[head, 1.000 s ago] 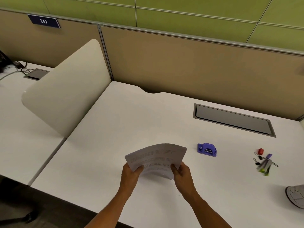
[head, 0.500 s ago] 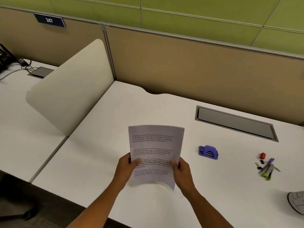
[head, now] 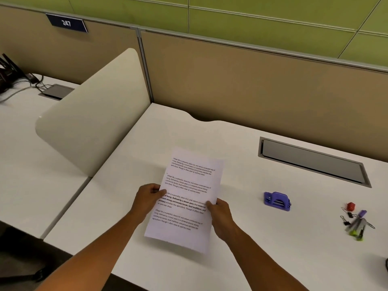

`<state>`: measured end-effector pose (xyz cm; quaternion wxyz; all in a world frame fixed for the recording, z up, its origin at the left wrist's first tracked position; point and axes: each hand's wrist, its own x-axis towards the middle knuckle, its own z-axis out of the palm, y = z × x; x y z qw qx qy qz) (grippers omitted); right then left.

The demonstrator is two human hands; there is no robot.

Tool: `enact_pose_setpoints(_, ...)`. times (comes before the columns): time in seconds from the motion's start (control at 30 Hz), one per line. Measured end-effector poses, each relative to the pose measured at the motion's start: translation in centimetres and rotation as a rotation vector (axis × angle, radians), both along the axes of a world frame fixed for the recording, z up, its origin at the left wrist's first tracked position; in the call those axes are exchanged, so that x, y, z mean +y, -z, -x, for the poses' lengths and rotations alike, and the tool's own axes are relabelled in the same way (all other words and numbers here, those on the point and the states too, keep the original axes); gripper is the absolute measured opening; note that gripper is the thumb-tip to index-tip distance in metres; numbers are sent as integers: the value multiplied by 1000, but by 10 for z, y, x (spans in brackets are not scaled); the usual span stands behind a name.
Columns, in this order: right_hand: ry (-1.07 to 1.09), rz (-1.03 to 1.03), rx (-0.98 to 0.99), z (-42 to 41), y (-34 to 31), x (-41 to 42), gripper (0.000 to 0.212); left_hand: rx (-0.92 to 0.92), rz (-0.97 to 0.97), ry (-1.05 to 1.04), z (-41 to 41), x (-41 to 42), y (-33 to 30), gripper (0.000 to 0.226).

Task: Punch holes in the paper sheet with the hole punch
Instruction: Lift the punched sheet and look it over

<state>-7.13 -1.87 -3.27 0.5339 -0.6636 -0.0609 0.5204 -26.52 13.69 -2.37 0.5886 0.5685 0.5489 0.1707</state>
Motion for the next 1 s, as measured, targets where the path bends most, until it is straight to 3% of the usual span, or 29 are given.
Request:
enact_pose_setpoints(0.17, 41, 88, -33, 11, 14, 27, 27, 153, -63, 25, 0, 27, 17, 7)
enact_pose_setpoints(0.33, 17, 190, -153, 16, 23, 47, 14, 246, -78, 58, 0, 44, 30, 8)
enact_pose_setpoints(0.53, -22, 324, -323, 22, 29, 66, 27, 341, -63, 65, 0, 58, 43, 9)
enact_pose_setpoints(0.67, 2, 360, -314, 19, 34, 71, 27, 397, -75, 84, -2, 68, 53, 12)
enact_pose_setpoints(0.77, 50, 372, -306, 17, 39, 77, 8, 428, -75, 92, -5, 74, 59, 10)
enact_pose_setpoints(1.0, 47, 405, -289, 22, 54, 88, 14, 496, -78, 71, -9, 84, 73, 25)
